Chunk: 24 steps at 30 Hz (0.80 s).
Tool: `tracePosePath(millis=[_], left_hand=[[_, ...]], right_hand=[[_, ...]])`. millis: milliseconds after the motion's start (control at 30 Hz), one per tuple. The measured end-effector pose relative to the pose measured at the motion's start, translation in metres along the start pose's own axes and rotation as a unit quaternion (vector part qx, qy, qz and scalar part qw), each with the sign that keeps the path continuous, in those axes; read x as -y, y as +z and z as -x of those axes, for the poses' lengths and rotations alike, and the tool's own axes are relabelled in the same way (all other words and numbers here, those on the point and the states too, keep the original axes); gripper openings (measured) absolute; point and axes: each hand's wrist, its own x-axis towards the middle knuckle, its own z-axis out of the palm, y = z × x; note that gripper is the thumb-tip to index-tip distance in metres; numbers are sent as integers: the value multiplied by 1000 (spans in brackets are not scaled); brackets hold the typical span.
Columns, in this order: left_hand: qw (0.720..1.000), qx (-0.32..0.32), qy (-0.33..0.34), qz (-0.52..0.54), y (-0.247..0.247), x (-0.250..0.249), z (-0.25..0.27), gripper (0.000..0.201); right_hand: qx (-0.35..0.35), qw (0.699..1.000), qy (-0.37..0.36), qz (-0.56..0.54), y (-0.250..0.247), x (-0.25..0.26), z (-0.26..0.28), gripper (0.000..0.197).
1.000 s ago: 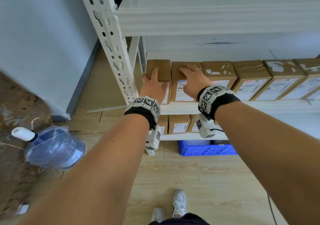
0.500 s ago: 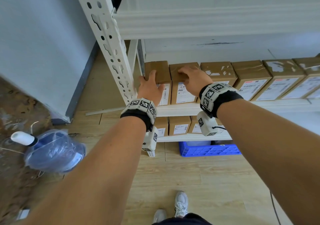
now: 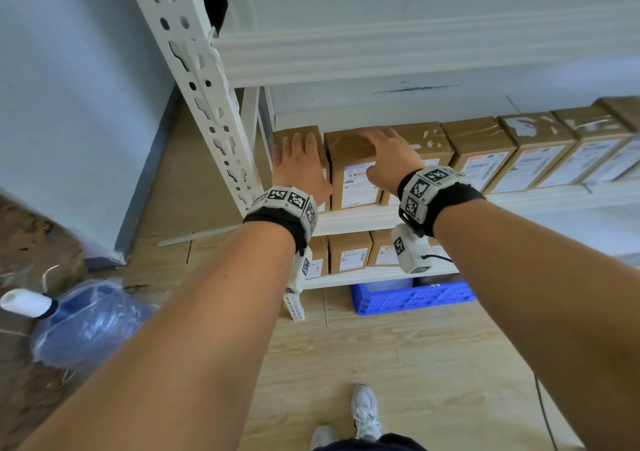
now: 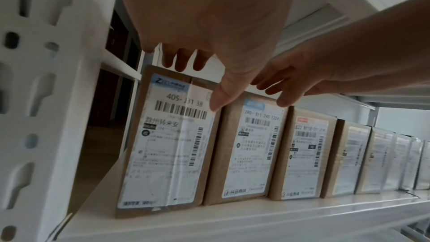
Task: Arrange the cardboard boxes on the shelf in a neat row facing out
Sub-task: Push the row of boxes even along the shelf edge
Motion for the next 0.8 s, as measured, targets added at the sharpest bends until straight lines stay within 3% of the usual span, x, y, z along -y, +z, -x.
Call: tracePosePath(millis=[233,333,567,800], left_hand=[[998,56,-37,-8,3,-23,-4,95],[997,49,-59,9,7,-30,-7,98],[999,22,-28,20,12,-24,-4,69],[999,21,-30,23,11,-24,-4,54]], right_hand=[[-10,999,28,20,-17,-35,6,67],[-1,998,34,47,-23,-55,2,70],[40,994,41,89,-16,-74,-9,84],[-10,997,25,73,-20,-75,-6,64]])
